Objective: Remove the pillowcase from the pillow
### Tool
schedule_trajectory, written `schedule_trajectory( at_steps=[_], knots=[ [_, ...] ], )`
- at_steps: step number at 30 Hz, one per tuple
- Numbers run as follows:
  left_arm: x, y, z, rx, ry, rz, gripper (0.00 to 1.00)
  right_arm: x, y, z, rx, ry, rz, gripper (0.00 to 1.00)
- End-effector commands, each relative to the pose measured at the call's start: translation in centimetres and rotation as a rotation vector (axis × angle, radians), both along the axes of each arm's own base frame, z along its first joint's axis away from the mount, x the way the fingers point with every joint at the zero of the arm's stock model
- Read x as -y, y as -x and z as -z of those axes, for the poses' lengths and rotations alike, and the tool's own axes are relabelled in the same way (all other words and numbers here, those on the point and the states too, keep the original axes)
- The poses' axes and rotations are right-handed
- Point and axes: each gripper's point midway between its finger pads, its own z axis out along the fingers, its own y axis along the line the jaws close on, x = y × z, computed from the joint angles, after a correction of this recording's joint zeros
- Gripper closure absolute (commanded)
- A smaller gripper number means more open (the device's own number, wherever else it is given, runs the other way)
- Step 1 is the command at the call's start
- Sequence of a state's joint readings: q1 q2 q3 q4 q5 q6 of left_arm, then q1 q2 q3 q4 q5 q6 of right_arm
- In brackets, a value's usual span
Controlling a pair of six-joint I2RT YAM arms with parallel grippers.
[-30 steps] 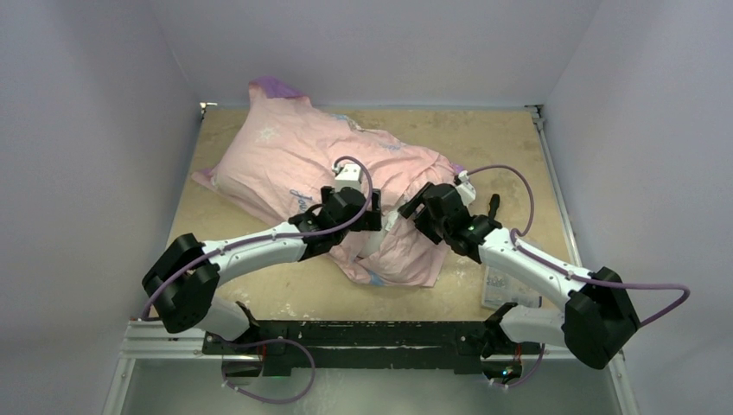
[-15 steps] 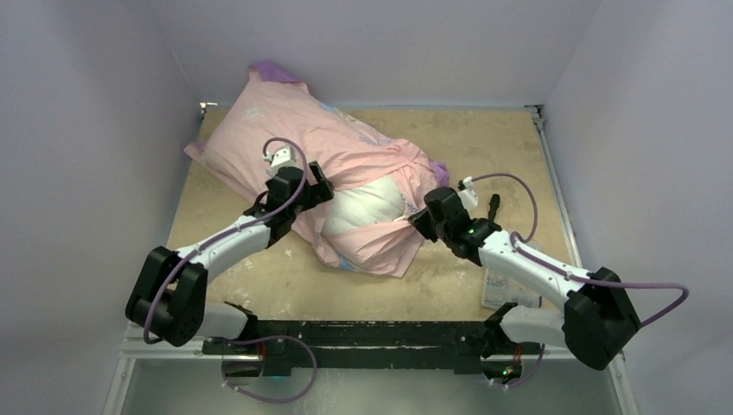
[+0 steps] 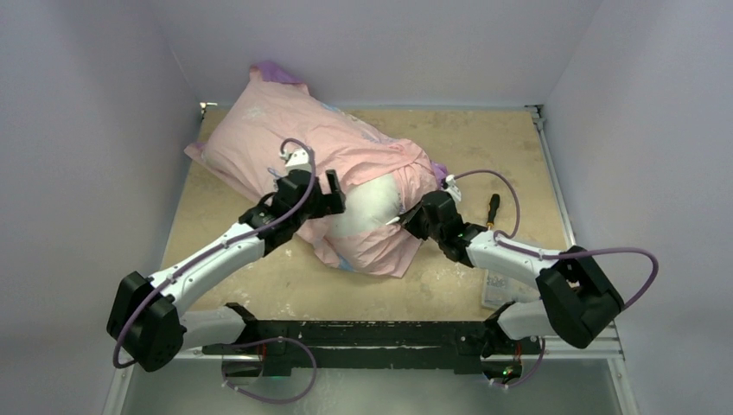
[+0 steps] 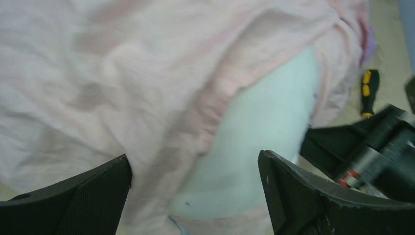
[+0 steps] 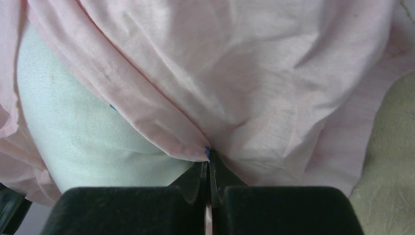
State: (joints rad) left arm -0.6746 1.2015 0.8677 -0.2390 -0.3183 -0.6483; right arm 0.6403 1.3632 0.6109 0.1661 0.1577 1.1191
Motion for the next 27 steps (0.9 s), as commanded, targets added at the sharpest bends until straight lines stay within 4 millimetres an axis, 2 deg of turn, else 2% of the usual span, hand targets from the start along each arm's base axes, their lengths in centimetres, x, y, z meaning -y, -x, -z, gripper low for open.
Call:
schedule_trajectory(
  at_steps=[1, 4, 6, 9, 11, 13, 20, 24, 27],
  knots=[
    [3.3, 2.2, -3.7, 0.067, -0.023, 0.081, 0.03, -1.9, -0.4, -0.4, 0.077, -0.017, -0.111, 1.0],
    [6.7, 3.3, -5.0, 0.106, -0.018, 0.146, 0.04, -2.4, -0.4, -0.1, 0.084, -0.017, -0.141, 1.0],
    [8.4, 3.5, -5.1, 0.119, -0.046, 0.174, 0.07, -2.3, -0.3, -0.3, 0.091, -0.018, -0.144, 1.0],
    [9.4, 2.4, -3.7, 0.105, -0.123, 0.153, 0.22, -2.0, 0.0, -0.8, 0.109, -0.022, -0.145, 1.0],
    [10.0, 1.7, -2.6, 0.099, -0.151, 0.135, 0.25, -1.8, 0.1, -1.3, 0.124, -0.026, -0.144, 1.0],
    [10.5, 1.2, -1.1, 0.084, -0.173, 0.129, 0.24, -1.7, 0.3, -1.5, 0.133, -0.029, -0.145, 1.0],
    [9.1, -1.3, 3.8, 0.083, -0.324, -0.026, 0.09, -1.7, 0.9, -1.4, 0.152, -0.036, -0.173, 1.0],
    [9.7, -1.6, 7.6, 0.019, -0.341, -0.009, 0.07, -1.9, 1.1, -1.0, 0.147, -0.039, -0.186, 1.0],
    [8.4, -2.0, 9.9, -0.023, -0.361, -0.033, 0.11, -1.9, 1.1, -0.8, 0.144, -0.038, -0.185, 1.0]
  ],
)
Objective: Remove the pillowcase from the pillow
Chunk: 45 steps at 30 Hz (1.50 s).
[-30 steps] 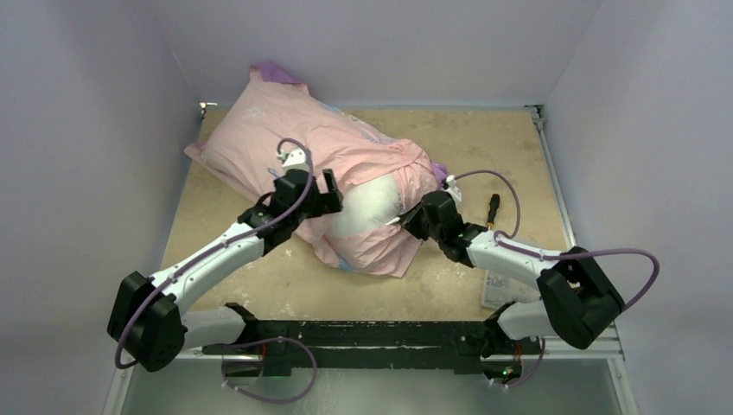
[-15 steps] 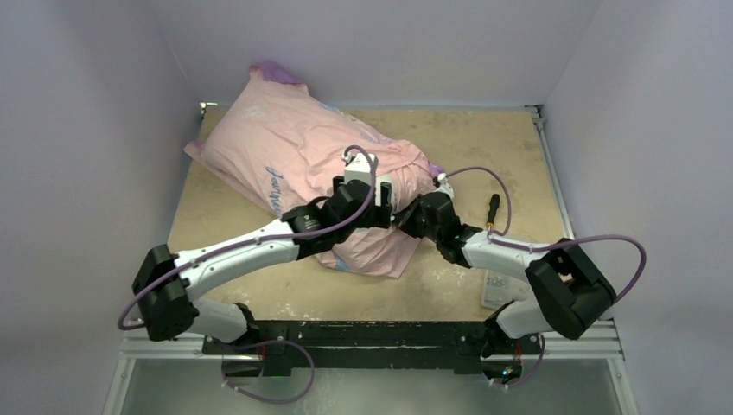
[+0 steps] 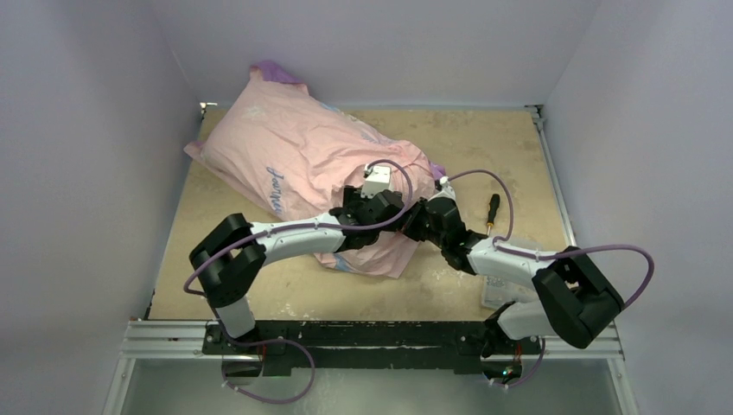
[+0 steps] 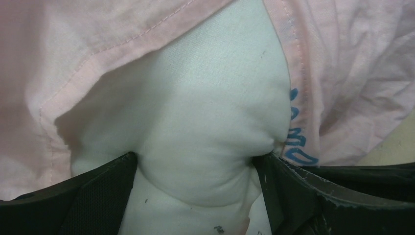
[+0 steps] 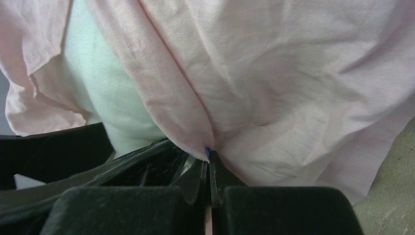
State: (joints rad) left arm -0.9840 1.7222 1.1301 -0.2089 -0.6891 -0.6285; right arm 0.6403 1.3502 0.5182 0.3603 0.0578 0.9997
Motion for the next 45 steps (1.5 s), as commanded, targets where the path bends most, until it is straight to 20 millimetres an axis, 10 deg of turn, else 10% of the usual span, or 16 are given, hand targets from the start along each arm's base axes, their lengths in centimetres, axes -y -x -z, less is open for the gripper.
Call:
schedule_trajectory(
  at_steps=[1, 9, 21, 37, 45],
  knots=[
    [-2.2, -1.2, 3.0, -0.039, -0.025, -0.078, 0.15, -0.7, 0.2, -0.5, 0.031, -0.017, -0.039, 1.0],
    [-4.3, -1.0, -2.0, 0.027, 0.004, -0.067, 0.99, -0.6, 0.3, 1.2, -0.017, -0.002, -0.031, 1.0],
    [-12.5, 0.8, -13.7, 0.156, 0.156, -0.099, 1.0, 0.4, 0.2, 2.7, -0.098, 0.01, 0.061, 1.0],
    [-26.5, 6.1, -17.2, 0.271, -0.103, -0.398, 1.0, 2.7, -1.5, 2.0, -0.107, 0.014, 0.177, 1.0],
    [-28.3, 5.7, -17.5, 0.297, -0.202, -0.483, 1.0, 6.0, -3.2, -0.4, -0.069, 0.019, 0.296, 1.0]
  ],
)
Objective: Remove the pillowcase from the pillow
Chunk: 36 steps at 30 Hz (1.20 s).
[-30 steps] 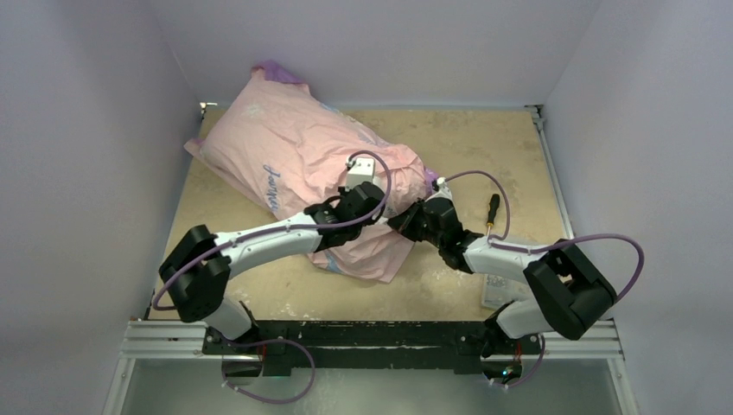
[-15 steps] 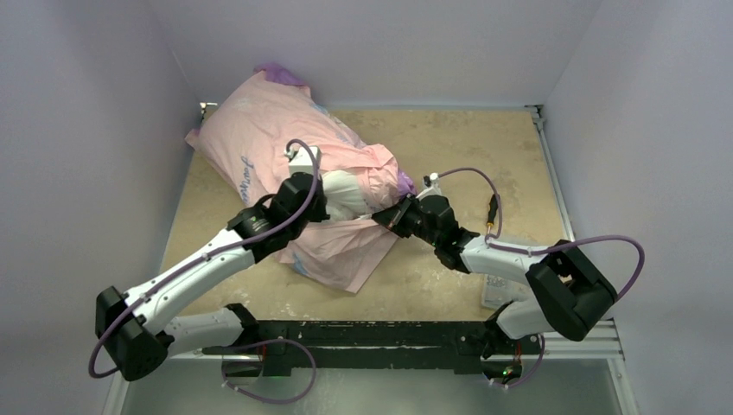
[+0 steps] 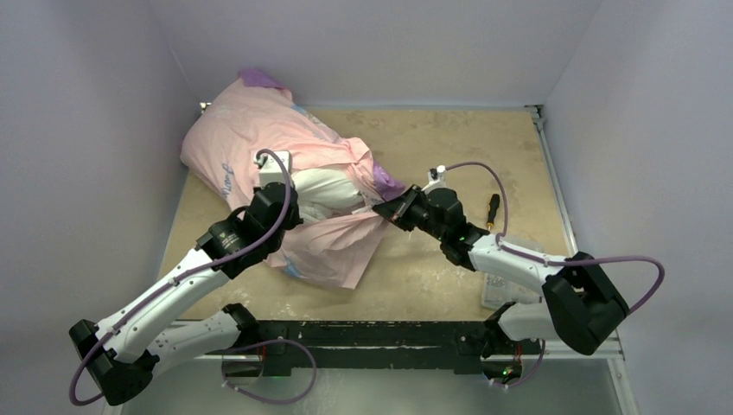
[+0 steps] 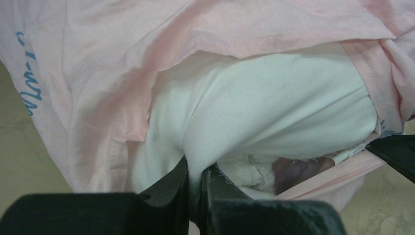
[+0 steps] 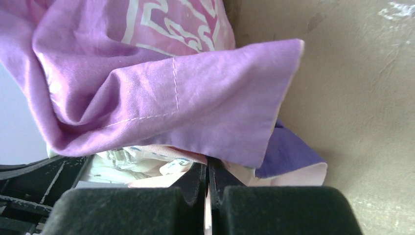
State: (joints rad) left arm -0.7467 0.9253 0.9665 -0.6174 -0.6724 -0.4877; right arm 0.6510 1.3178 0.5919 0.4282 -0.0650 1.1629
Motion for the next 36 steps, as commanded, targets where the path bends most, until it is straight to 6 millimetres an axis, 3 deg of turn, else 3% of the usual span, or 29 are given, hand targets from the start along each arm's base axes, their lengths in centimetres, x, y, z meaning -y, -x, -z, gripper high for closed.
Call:
schedule_trajectory(
  at_steps=[1, 11, 15, 20, 24, 26, 32, 36],
  knots=[
    [-9.4, 0.3, -3.2, 0.119, -0.242, -0.358, 1.0, 10.3, -3.3, 6.2, -0.129, 0.282, 0.361, 1.0],
    [-12.7, 1.4, -3.6, 0.202, -0.126, -0.452, 1.0, 13.9, -4.9, 7.1, -0.148, 0.338, 0.44, 1.0],
    [-12.7, 1.7, -3.7, 0.224, -0.108, -0.431, 1.0, 14.1, -5.8, 6.1, -0.112, 0.35, 0.433, 1.0],
    [-8.2, -0.3, -1.8, 0.175, -0.08, -0.186, 1.0, 13.3, -6.9, 0.3, 0.104, 0.401, 0.369, 0.96],
    [-4.4, -1.8, 0.6, 0.072, -0.078, -0.008, 1.0, 10.9, -5.5, -5.6, 0.268, 0.372, 0.279, 0.65],
    [-1.8, -2.4, 1.7, 0.021, -0.046, 0.098, 1.0, 9.2, -4.9, -7.6, 0.303, 0.352, 0.238, 0.54],
    [4.3, -4.1, 2.9, -0.095, 0.05, 0.318, 1.0, 2.9, -3.3, -9.7, 0.326, 0.307, 0.072, 0.45],
    [5.1, -4.5, 4.5, -0.156, 0.037, 0.342, 1.0, -0.9, -2.7, -9.7, 0.318, 0.303, 0.0, 0.4]
  ],
)
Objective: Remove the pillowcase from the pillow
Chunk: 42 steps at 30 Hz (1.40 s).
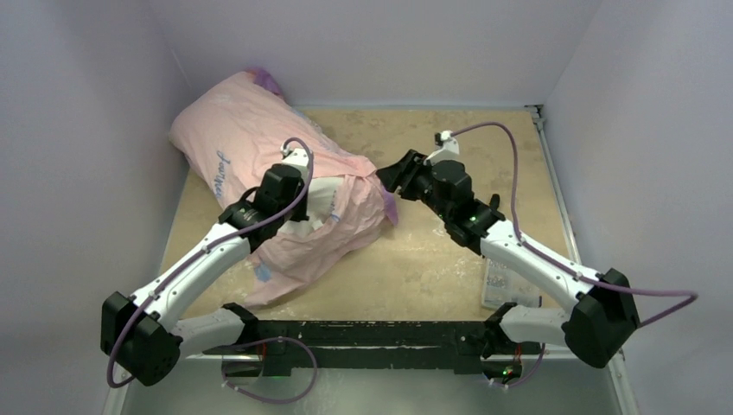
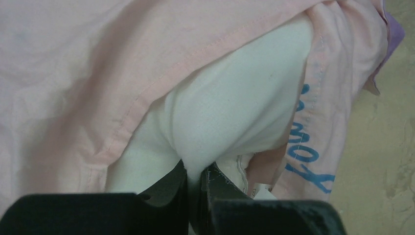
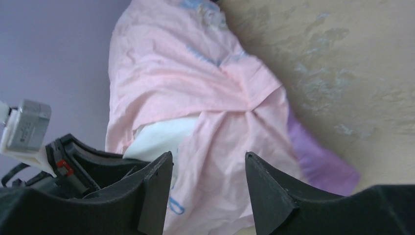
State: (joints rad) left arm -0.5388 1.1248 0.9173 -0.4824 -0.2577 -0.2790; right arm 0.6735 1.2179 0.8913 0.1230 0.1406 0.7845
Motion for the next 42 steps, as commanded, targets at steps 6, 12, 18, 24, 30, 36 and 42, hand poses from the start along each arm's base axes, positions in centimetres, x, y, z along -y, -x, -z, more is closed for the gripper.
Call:
schedule_trajectory(
  at_steps=[6, 12, 18, 24, 30, 36, 42],
  knots=[
    [1.6, -0.3, -0.6, 0.024, 0.066, 0.067, 1.0, -7.3, 0.2, 2.6, -0.072, 0.081, -0.117, 0.38],
    [0.5, 0.2, -0.1, 0.018, 0.025, 0.035, 1.0, -8.9, -1.2, 3.7, -0.091, 0.108, -0.091, 0.38],
    [-0.6, 0.3, 0.3, 0.01, -0.019, 0.007, 1.0, -9.0, -2.3, 6.9, -0.147, 0.16, -0.039, 0.42],
    [-2.7, 0.3, -1.0, 0.071, -0.054, -0.091, 1.0, -6.5, -2.4, 11.5, -0.231, 0.259, 0.063, 0.86],
    [-6.2, 0.5, -3.8, 0.186, -0.051, -0.258, 1.0, -0.6, -2.7, 16.0, -0.323, 0.347, 0.249, 1.0],
    [-9.2, 1.0, -7.0, 0.318, 0.04, -0.39, 1.0, 5.1, -3.3, 18.1, -0.366, 0.319, 0.344, 1.0],
    [-10.4, 2.3, -10.4, 0.475, 0.168, -0.417, 1.0, 6.5, -3.8, 18.7, -0.363, 0.287, 0.362, 1.0]
  ],
)
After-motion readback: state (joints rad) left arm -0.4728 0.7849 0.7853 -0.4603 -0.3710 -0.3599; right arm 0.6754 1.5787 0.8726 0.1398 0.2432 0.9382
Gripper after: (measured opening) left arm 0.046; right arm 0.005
